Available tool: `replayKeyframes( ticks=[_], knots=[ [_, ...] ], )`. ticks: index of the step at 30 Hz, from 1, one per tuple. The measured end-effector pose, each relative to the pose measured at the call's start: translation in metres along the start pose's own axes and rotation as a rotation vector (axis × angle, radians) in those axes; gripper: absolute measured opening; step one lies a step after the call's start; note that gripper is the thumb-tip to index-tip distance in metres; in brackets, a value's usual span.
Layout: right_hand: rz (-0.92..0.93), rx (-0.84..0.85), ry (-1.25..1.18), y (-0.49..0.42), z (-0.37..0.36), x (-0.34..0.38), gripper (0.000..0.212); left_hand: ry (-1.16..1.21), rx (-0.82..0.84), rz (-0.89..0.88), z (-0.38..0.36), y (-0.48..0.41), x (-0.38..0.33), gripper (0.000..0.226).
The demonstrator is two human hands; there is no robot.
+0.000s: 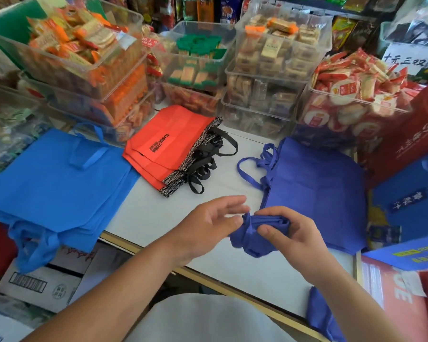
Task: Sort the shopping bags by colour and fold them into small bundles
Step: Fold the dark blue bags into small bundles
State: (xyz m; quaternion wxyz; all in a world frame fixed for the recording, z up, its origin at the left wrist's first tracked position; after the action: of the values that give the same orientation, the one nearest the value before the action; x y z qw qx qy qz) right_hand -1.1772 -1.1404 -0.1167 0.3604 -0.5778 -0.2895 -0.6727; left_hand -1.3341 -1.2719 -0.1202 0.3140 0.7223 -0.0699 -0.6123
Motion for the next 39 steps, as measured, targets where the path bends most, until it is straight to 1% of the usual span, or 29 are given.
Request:
replayKeyframes(
  ticks=[1,2,5,7,9,12,14,17,19,23,27,29,32,34,36,39],
  knots=[
    [-0.012,-0.005,-0.034,-0.001,0.000,0.000,0.025,0.021,0.050,0.023,-0.002,0.001,0.000,0.037],
    [-0.023,-0.022,-0.051,-0.003,0.000,-0.001,0.025,0.019,0.059,0.026,-0.003,0.001,-0.001,0.036],
    [-0.080,-0.062,-0.061,-0.009,-0.003,-0.004,0.023,0.046,-0.024,0.012,-0.001,0.000,-0.006,0.029],
    [-0.098,-0.042,-0.055,-0.011,-0.003,-0.006,0.016,0.097,-0.038,0.032,0.002,-0.001,-0.006,0.028],
    [-0.098,-0.001,-0.128,-0.013,0.000,-0.008,0.014,0.146,0.005,0.034,0.004,0.000,-0.007,0.030],
    [-0.089,0.068,-0.231,-0.014,0.002,-0.010,0.023,0.098,0.071,-0.015,0.004,0.004,-0.009,0.030],
    [-0.091,0.108,-0.262,-0.015,0.000,-0.013,0.025,0.077,0.070,-0.054,0.005,0.003,-0.009,0.027],
    [-0.108,0.158,-0.390,-0.018,-0.004,-0.013,0.034,0.083,0.006,-0.118,0.003,0.003,-0.009,0.020],
    [-0.121,0.179,-0.410,-0.021,-0.002,-0.012,0.035,0.049,-0.044,-0.137,0.001,0.004,-0.008,0.014],
    [-0.150,0.159,-0.461,-0.025,0.002,-0.008,0.036,-0.050,-0.055,-0.175,0.000,0.007,-0.008,0.009],
    [-0.170,0.146,-0.494,-0.025,-0.002,-0.005,0.056,0.004,-0.074,-0.194,0.004,0.006,-0.016,0.012],
    [-0.168,0.129,-0.497,-0.022,-0.006,-0.004,0.057,0.014,-0.081,-0.200,0.007,0.005,-0.021,0.009],
    [-0.167,0.110,-0.514,-0.020,-0.012,-0.006,0.056,0.027,-0.044,-0.191,0.006,0.004,-0.026,0.004],
    [-0.172,0.121,-0.541,-0.022,-0.010,-0.005,0.056,0.021,0.000,-0.176,0.003,0.003,-0.031,0.005],
    [-0.169,0.162,-0.547,-0.025,-0.004,-0.001,0.053,0.021,0.052,-0.145,0.004,0.002,-0.034,0.008],
    [-0.154,0.233,-0.485,-0.029,0.001,0.005,0.050,0.033,0.125,-0.087,0.007,-0.001,-0.037,0.007]
  ],
)
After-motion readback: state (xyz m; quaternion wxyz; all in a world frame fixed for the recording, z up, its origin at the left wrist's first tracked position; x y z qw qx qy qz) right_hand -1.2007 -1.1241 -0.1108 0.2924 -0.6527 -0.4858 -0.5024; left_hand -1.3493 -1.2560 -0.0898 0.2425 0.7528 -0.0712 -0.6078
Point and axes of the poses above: each hand's wrist, its own y-axis away from the middle knuckle, its own z-axis out of the back of the hand, x = y × z, the point moved 3 cm from there along -y, towards the middle knuckle, and after that the axes turned 12 degrees about z, right-handed, at the moved point
